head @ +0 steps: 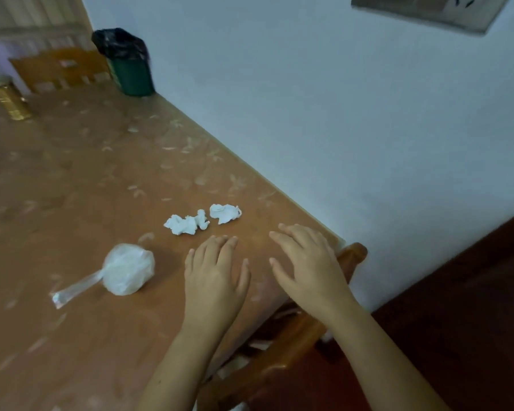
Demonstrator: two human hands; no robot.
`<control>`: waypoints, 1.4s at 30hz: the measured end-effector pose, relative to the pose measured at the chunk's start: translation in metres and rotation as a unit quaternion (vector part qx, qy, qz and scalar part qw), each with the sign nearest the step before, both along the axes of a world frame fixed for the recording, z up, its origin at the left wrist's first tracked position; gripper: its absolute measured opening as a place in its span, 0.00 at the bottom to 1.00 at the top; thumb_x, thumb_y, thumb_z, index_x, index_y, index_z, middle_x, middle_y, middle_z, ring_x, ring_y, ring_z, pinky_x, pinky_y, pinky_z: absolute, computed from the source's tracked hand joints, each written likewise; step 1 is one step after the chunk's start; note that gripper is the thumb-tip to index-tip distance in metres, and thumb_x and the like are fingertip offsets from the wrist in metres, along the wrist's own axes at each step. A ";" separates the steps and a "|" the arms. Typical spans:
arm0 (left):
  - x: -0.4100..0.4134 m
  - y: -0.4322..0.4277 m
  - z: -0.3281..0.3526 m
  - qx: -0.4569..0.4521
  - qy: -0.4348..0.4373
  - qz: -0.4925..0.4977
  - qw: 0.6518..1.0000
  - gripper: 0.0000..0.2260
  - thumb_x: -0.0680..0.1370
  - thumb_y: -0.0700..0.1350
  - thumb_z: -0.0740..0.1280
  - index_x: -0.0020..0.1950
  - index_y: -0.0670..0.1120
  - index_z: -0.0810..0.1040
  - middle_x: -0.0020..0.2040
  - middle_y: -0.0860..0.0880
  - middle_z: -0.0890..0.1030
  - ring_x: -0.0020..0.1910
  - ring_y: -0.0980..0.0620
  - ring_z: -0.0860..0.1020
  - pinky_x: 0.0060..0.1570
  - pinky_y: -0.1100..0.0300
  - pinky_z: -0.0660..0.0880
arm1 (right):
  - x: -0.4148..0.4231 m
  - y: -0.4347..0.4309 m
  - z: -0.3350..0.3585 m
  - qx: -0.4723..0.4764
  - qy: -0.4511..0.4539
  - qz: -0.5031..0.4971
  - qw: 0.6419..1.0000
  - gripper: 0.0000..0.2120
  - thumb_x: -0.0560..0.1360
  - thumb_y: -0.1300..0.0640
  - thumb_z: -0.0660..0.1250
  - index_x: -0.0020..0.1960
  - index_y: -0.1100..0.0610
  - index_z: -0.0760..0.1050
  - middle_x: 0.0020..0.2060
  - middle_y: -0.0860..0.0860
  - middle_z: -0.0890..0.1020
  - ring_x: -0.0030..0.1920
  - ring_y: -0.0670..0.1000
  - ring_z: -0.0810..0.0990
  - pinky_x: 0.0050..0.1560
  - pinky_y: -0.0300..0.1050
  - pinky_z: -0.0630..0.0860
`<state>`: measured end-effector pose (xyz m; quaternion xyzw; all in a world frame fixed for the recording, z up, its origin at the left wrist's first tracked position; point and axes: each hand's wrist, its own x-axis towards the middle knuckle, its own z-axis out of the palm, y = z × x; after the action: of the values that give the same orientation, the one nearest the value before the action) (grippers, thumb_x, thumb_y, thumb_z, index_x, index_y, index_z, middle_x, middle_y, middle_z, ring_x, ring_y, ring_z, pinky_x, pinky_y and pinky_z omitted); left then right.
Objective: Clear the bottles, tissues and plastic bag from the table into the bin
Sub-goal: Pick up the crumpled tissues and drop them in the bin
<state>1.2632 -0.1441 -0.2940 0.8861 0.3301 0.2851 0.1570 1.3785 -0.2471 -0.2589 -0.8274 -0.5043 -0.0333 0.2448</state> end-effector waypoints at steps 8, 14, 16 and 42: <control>0.022 0.055 -0.033 -0.023 0.033 0.076 0.996 0.17 0.68 0.39 0.73 0.55 0.38 0.78 0.53 0.38 0.80 0.55 0.38 0.77 0.53 0.37 0.72 | 0.044 0.077 -0.033 -0.044 0.008 0.086 0.995 0.17 0.73 0.54 0.65 0.61 0.55 0.72 0.60 0.53 0.76 0.63 0.54 0.70 0.64 0.55 0.65; 0.039 0.093 -0.062 -0.046 0.072 0.135 0.987 0.17 0.70 0.40 0.71 0.57 0.37 0.77 0.55 0.38 0.79 0.56 0.38 0.76 0.55 0.39 0.71 | 0.080 0.136 -0.065 -0.077 0.046 0.140 0.986 0.17 0.73 0.55 0.64 0.61 0.55 0.72 0.59 0.52 0.76 0.61 0.54 0.70 0.64 0.54 0.65; 0.045 0.106 -0.073 -0.056 0.085 0.154 0.983 0.17 0.70 0.40 0.71 0.57 0.37 0.77 0.56 0.38 0.79 0.57 0.38 0.76 0.56 0.40 0.71 | 0.091 0.154 -0.078 -0.084 0.052 0.154 0.983 0.16 0.72 0.55 0.65 0.60 0.55 0.73 0.58 0.53 0.77 0.60 0.55 0.72 0.62 0.54 0.66; 0.085 0.193 -0.166 -0.127 0.091 0.229 0.961 0.14 0.72 0.41 0.71 0.56 0.40 0.78 0.55 0.42 0.80 0.55 0.40 0.76 0.53 0.46 0.70 | 0.142 0.266 -0.198 -0.133 0.117 0.203 0.963 0.21 0.68 0.54 0.70 0.60 0.57 0.73 0.60 0.53 0.75 0.60 0.54 0.70 0.57 0.51 0.71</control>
<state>1.3477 0.0488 -0.4604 0.7818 0.5707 0.1872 0.1677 1.5202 0.0194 -0.4569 -0.7307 -0.6294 0.1821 0.1916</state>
